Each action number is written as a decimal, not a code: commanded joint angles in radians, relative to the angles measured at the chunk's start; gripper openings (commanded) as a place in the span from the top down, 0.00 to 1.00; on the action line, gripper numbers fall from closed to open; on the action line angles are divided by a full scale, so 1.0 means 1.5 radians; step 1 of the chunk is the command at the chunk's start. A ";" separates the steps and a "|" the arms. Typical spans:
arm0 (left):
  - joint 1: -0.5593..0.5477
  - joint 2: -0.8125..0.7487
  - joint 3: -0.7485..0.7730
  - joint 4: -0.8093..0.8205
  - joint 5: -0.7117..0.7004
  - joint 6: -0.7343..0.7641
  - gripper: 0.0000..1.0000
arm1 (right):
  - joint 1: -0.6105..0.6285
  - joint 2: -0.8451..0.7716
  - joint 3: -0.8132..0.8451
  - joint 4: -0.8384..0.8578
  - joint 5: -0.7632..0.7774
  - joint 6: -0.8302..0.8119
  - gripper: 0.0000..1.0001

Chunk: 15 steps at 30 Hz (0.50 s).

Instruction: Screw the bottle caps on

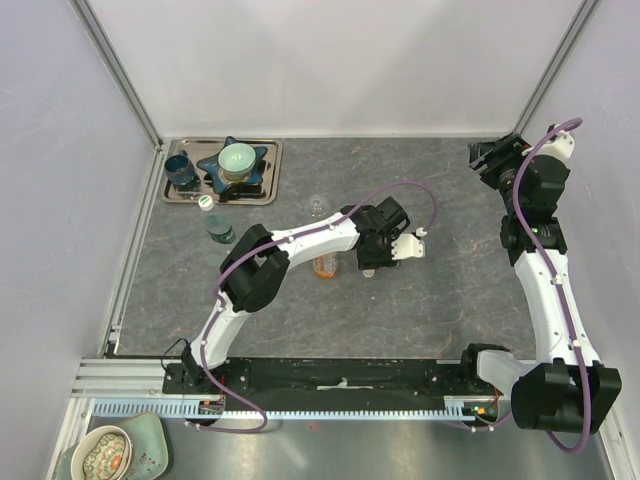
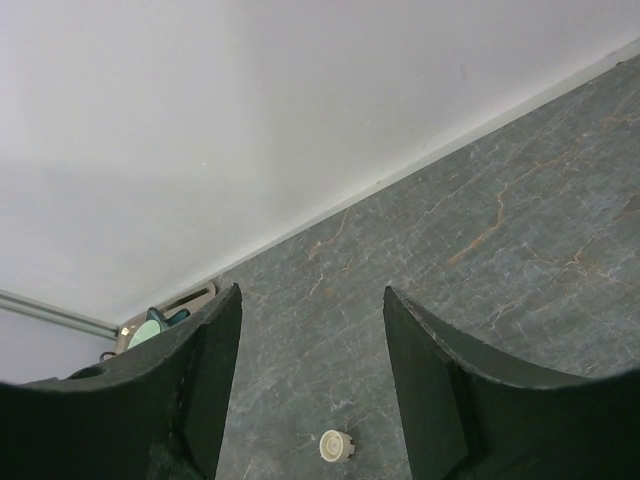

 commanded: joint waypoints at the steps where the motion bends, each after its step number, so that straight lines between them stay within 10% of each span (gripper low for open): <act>1: 0.001 0.006 0.014 -0.004 0.021 0.019 0.41 | -0.001 -0.013 -0.005 0.030 -0.009 0.008 0.34; 9: 0.001 0.031 0.020 0.000 0.033 0.017 0.44 | -0.001 -0.012 0.000 0.032 -0.015 0.009 0.34; 15: 0.001 0.043 0.030 0.001 0.044 0.012 0.70 | -0.001 -0.010 0.002 0.033 -0.021 0.012 0.36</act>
